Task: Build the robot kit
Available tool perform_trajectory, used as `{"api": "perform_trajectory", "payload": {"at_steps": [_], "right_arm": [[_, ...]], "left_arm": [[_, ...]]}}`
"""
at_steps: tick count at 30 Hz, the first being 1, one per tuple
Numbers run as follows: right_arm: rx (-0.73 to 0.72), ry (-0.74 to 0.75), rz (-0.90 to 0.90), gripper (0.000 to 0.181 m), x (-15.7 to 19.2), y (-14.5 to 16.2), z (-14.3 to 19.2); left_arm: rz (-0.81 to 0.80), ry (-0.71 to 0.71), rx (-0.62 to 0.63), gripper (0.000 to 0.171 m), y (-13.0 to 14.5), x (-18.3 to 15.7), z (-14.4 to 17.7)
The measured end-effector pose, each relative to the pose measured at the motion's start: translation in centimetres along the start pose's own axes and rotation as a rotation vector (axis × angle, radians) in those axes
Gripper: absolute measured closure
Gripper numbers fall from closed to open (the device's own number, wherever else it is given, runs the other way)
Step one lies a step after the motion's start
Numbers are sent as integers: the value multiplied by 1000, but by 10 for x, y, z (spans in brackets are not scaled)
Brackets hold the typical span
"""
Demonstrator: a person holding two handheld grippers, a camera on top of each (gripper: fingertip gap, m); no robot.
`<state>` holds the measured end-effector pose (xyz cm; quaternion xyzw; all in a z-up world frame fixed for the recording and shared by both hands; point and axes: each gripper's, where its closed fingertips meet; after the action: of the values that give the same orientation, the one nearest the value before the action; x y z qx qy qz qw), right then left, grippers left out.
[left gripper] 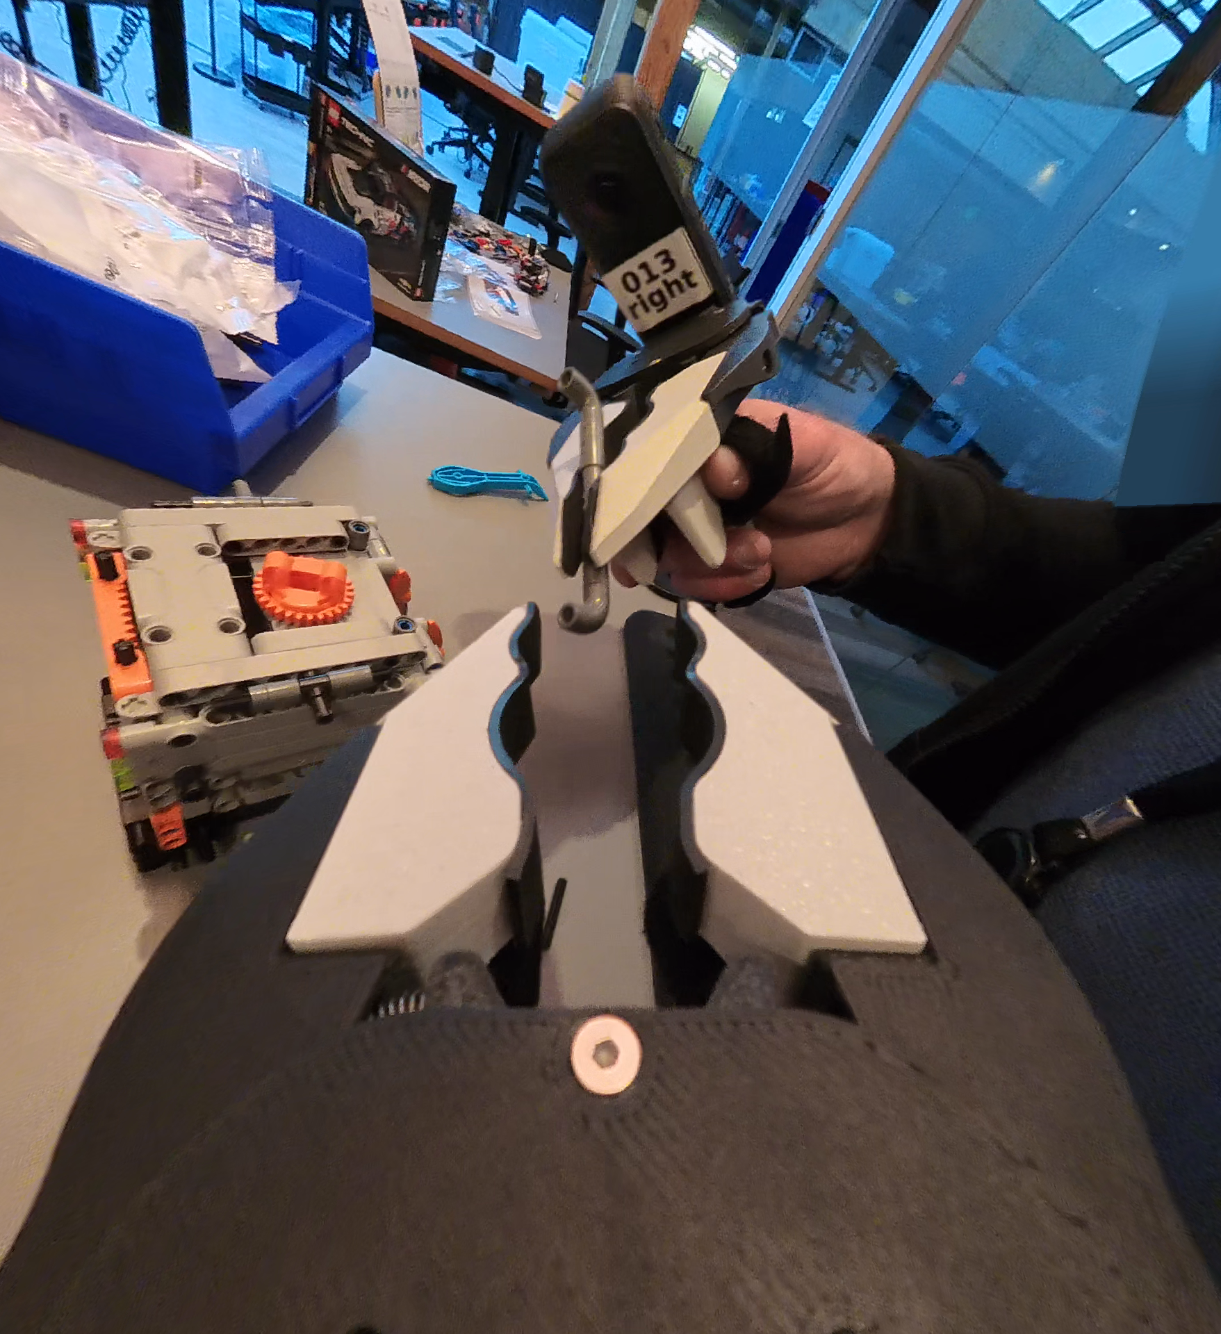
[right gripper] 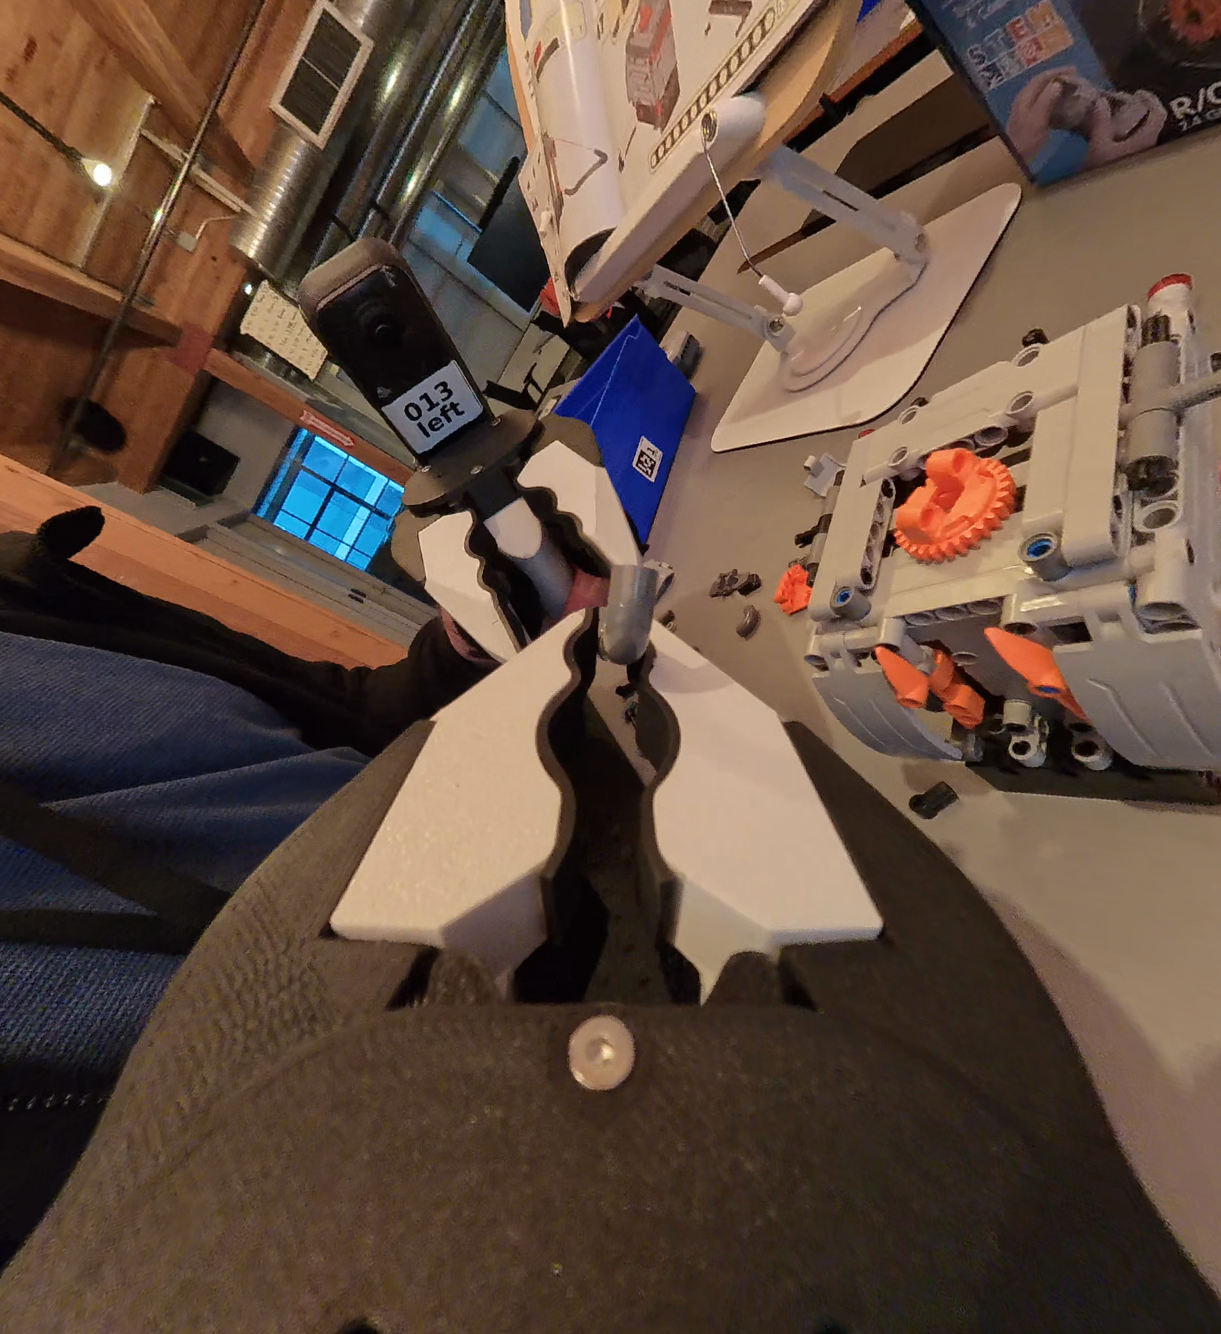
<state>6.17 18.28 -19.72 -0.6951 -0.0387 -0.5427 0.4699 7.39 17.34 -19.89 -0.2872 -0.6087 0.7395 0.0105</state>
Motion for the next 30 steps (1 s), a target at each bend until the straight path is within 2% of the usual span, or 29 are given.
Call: {"api": "perform_trajectory", "payload": {"at_steps": [5,9,14,16,17,19,22,23,24,26,27,30], "right_arm": [[21,-50,-27,177,0,-2,-5],[0,-56,-32,177,-3,-7,-5],[-104,-45,-39,176,-10,-19,-4],[-123,-34,-30,178,-12,-19,-3],[-134,-22,-24,178,-14,-20,-1],[-153,8,-43,178,-22,-22,4],[-143,35,-92,178,-33,-17,8],[-130,39,-110,178,-36,-14,9],[-128,44,-124,178,-39,-12,9],[-127,52,-140,178,-43,-9,9],[-128,53,-148,178,-45,-9,9],[-142,40,-192,178,-50,-8,8]], "left_arm": [[28,-28,4,160,5,8,-4],[78,-20,-38,161,2,10,-6],[219,-3,-102,161,-3,17,-11],[213,-19,-70,160,1,19,-16],[186,-40,-72,158,0,21,-15],[100,-110,-91,130,-12,33,-7],[-68,-246,-1,105,-19,67,12],[-103,-252,38,96,-17,76,14],[-109,-231,92,96,-11,82,14],[-94,-246,215,83,11,104,14],[-74,-217,257,84,21,106,13],[-37,-179,264,93,31,104,6]]}}
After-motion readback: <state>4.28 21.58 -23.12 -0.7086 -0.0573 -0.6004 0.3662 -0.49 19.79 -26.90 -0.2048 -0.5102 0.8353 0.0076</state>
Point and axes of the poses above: each gripper's, where its closed fingertips meet, z back along the fingers, y out of its underside, x = y × z across the jaws, and after that the axes turned 8 degrees about -x, right-handed
